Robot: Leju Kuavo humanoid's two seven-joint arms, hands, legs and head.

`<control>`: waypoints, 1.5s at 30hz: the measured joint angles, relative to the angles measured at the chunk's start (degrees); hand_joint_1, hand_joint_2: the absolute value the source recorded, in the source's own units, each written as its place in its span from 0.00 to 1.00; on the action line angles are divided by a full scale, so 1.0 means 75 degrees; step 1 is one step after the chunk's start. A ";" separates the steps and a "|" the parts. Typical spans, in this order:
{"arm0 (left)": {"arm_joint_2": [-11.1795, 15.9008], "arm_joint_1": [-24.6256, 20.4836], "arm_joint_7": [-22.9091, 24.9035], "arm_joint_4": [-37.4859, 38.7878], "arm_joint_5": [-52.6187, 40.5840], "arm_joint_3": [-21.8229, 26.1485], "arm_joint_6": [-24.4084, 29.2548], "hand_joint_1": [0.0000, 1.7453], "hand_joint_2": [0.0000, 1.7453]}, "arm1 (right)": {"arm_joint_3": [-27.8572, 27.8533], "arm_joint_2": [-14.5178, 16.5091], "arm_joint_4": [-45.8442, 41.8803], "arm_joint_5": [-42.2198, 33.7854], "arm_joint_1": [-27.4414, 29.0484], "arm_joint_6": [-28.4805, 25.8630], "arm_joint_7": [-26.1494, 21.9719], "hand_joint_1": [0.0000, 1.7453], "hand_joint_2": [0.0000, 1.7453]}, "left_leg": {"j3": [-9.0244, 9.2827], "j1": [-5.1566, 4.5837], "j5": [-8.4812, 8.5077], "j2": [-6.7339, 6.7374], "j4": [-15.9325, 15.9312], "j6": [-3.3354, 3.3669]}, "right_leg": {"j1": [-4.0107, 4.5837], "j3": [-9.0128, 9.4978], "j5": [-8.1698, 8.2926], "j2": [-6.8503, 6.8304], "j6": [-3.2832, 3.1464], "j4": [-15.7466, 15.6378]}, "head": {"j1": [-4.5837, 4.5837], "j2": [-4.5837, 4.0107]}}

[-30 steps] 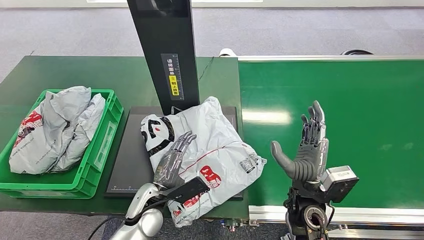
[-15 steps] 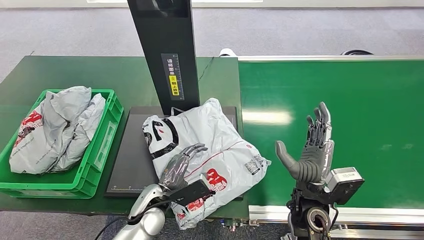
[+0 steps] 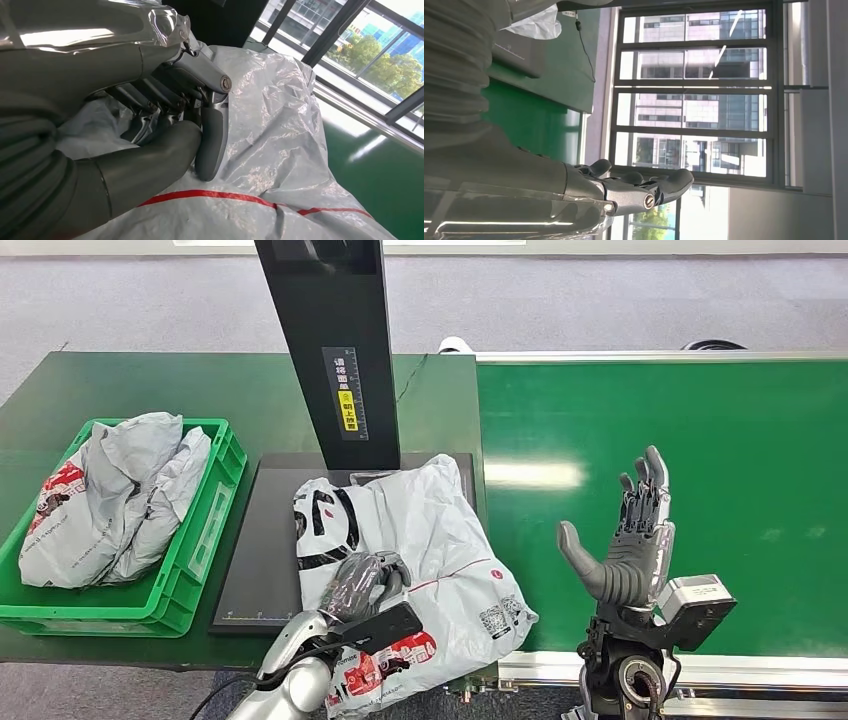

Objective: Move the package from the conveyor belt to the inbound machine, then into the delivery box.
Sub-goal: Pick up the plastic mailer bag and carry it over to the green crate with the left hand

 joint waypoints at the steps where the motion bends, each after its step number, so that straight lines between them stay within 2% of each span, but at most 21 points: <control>1: 0.0000 0.0000 0.0000 0.0005 0.0000 0.0000 0.0000 0.98 1.00 | -0.0007 0.0005 0.0000 0.0000 0.0000 0.0000 0.0000 0.00 1.00 | 0.0000 0.0000 0.0000 0.0000 0.0000 0.0000 | 0.0000 0.0000 0.0000 0.0000 0.0000 0.0000 | 0.0000 0.0000; 11: -0.0010 0.0007 -0.0228 -0.0008 0.0124 0.0022 0.0255 1.00 1.00 | -0.0067 0.0012 -0.0023 -0.0005 0.0056 0.0000 0.0000 0.00 1.00 | 0.0000 0.0000 0.0000 0.0000 0.0000 0.0000 | 0.0000 0.0000 0.0000 0.0000 0.0000 0.0000 | 0.0002 0.0000; 19: -0.0019 0.0134 -0.1618 -0.0750 0.0953 0.0194 0.1768 1.00 1.00 | -0.0122 -0.0001 -0.0135 -0.0182 0.0102 -0.0031 0.0001 0.00 1.00 | -0.0001 0.0000 0.0000 0.0000 0.0000 0.0000 | 0.0000 0.0000 0.0000 0.0000 0.0000 0.0000 | 0.0000 0.0000; 23: -0.0014 0.0243 -0.2365 -0.1359 0.1048 0.0240 0.3003 1.00 1.00 | -0.0125 0.0001 -0.0215 -0.0219 0.0113 -0.0056 0.0029 0.00 1.00 | -0.0002 0.0000 0.0000 -0.0001 0.0000 0.0000 | 0.0000 0.0001 0.0000 -0.0001 0.0000 0.0000 | 0.0001 0.0000; 27: -0.0010 0.0318 -0.2733 -0.1909 0.1126 0.0262 0.3914 1.00 1.00 | -0.0125 0.0002 -0.0251 -0.0261 0.0116 -0.0092 0.0070 0.00 1.00 | -0.0002 0.0000 0.0000 -0.0001 0.0000 0.0000 | 0.0000 0.0002 0.0000 -0.0001 0.0000 0.0000 | 0.0001 0.0000; 33: 0.0012 0.0382 -0.2895 -0.2433 0.1324 0.0291 0.4228 1.00 1.00 | -0.0125 0.0004 -0.0254 -0.0306 0.0116 -0.0146 0.0070 0.00 1.00 | -0.0001 0.0000 0.0000 -0.0001 0.0000 0.0000 | 0.0000 0.0002 0.0000 -0.0001 0.0000 0.0000 | 0.0000 0.0000; 34: 0.0014 0.0387 -0.2898 -0.2477 0.1338 0.0291 0.4231 0.94 1.00 | -0.0125 0.0004 -0.0254 -0.0306 0.0116 -0.0147 0.0070 0.00 1.00 | -0.0001 0.0000 0.0000 -0.0001 0.0000 0.0000 | 0.0000 0.0002 0.0000 -0.0001 0.0000 0.0000 | 0.0000 0.0000; 37: 0.0035 0.0391 -0.2909 -0.2575 0.1791 0.0283 0.3789 0.20 1.00 | -0.0125 0.0004 -0.0263 -0.0307 0.0117 -0.0154 0.0070 0.00 1.00 | 0.0000 0.0000 0.0000 -0.0001 0.0000 0.0000 | 0.0000 0.0002 0.0000 -0.0001 0.0000 0.0000 | 0.0001 0.0000; 38: 0.0053 0.0392 -0.2900 -0.2610 0.2110 0.0269 0.3361 0.00 1.00 | -0.0125 0.0004 -0.0267 -0.0308 0.0118 -0.0156 0.0070 0.00 1.00 | 0.0000 0.0000 0.0000 0.0000 0.0000 0.0000 | 0.0000 0.0002 0.0000 -0.0001 0.0000 0.0000 | 0.0001 0.0000; 40: 0.0081 0.0394 -0.2873 -0.2660 0.2568 0.0240 0.2666 0.00 1.00 | -0.0125 0.0002 -0.0271 -0.0309 0.0118 -0.0155 0.0070 0.00 1.00 | 0.0000 0.0000 0.0000 0.0000 0.0000 0.0000 | 0.0000 0.0002 0.0000 0.0000 0.0000 0.0000 | -0.0001 0.0000; 42: 0.0090 0.0394 -0.2862 -0.2674 0.2662 0.0231 0.2479 0.00 1.00 | -0.0125 0.0001 -0.0271 -0.0309 0.0118 -0.0154 0.0070 0.00 1.00 | 0.0000 0.0000 0.0000 0.0000 0.0000 0.0000 | 0.0000 0.0002 0.0000 0.0000 0.0000 0.0000 | -0.0001 0.0000; 43: 0.0116 0.0403 -0.2847 -0.2700 0.2770 0.0203 0.1977 0.00 1.00 | -0.0125 0.0000 -0.0270 -0.0309 0.0116 -0.0136 0.0070 0.00 1.00 | -0.0001 0.0000 0.0000 0.0000 0.0000 0.0000 | 0.0000 0.0003 0.0000 -0.0001 0.0000 0.0000 | -0.0001 0.0000; 45: 0.0220 0.0498 -0.2799 -0.2773 0.3185 0.0065 0.0121 0.00 1.00 | -0.0125 -0.0009 -0.0262 -0.0309 0.0097 -0.0058 0.0070 0.00 1.00 | -0.0002 0.0000 0.0000 0.0001 0.0000 0.0000 | 0.0000 0.0002 0.0000 0.0001 0.0000 0.0000 | 0.0000 0.0000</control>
